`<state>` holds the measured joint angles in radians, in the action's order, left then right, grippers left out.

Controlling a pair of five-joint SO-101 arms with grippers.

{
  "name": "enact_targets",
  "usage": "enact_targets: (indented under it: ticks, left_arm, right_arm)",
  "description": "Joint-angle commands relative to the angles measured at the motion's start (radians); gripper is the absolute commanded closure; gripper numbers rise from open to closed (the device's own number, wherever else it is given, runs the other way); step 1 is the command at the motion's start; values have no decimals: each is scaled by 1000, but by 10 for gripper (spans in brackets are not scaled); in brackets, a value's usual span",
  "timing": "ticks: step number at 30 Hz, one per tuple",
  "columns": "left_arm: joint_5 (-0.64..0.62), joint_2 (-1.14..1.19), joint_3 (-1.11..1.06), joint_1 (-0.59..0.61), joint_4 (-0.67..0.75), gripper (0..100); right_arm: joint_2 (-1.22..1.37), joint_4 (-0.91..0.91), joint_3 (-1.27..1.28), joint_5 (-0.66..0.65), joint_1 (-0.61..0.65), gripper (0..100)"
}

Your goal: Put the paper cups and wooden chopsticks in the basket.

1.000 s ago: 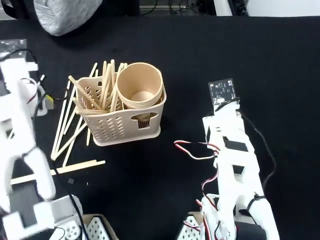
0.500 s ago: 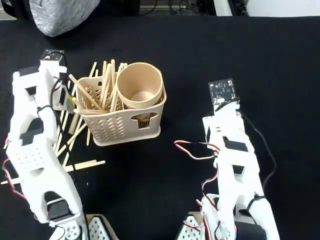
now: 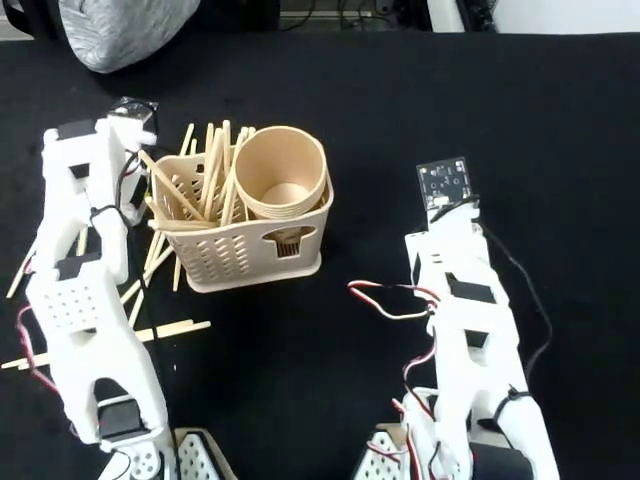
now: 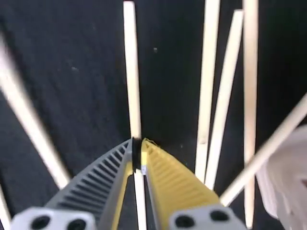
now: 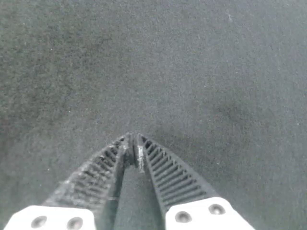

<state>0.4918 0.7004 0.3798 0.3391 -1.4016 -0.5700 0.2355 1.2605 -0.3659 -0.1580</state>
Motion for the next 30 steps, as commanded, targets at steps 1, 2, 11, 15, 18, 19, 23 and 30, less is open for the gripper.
enact_targets:
  ticks: [1,2,11,15,18,19,23,30]
  left_arm:
    - [15,-129,-28,1,-61,973]
    - [15,-172,-42,-2,-77,973]
    - [14,-525,-286,36,34,971]
    - [-12,-532,-329,116,153,970]
    - [-52,-497,-320,183,213,923]
    - [-63,-480,-317,200,232,882]
    - [-75,-374,-249,251,316,738]
    - [-71,-80,104,300,229,734]
  right_arm:
    - [-4,-18,-2,-8,12,983]
    - [-4,-18,-2,-8,12,983]
    - [-4,-18,-2,-8,12,983]
    - [-4,-18,-2,-8,12,983]
    - [-4,-18,-2,-8,12,983]
    - [-4,-18,-2,-8,12,983]
    - [-4,-18,-2,-8,12,983]
    - [-4,-18,-2,-8,12,983]
